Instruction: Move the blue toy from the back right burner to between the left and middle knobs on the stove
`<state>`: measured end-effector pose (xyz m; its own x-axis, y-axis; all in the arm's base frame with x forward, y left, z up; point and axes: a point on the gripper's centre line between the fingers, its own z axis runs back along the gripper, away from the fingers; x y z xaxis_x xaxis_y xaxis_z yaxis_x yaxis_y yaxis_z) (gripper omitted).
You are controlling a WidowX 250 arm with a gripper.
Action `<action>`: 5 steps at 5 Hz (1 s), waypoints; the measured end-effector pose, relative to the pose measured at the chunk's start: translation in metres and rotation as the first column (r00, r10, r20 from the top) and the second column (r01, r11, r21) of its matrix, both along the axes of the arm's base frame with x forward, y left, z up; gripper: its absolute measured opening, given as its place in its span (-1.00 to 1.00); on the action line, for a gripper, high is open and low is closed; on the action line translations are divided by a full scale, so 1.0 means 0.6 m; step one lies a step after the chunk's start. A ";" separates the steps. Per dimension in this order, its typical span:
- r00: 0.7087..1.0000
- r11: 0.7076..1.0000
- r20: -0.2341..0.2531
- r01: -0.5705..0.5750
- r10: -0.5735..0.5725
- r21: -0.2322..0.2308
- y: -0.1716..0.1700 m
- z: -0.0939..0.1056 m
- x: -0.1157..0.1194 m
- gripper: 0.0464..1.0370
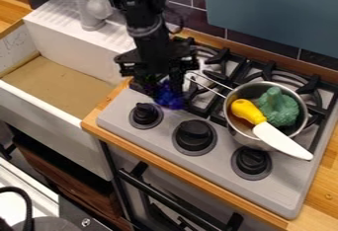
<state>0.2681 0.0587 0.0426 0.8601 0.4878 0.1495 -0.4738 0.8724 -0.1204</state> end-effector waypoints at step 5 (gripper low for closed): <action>0.998 0.998 -0.061 -0.029 0.032 0.052 0.016 -0.022 -0.012 0.94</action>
<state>0.2609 0.0681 0.0292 0.8532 0.5071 0.1222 -0.5055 0.8616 -0.0461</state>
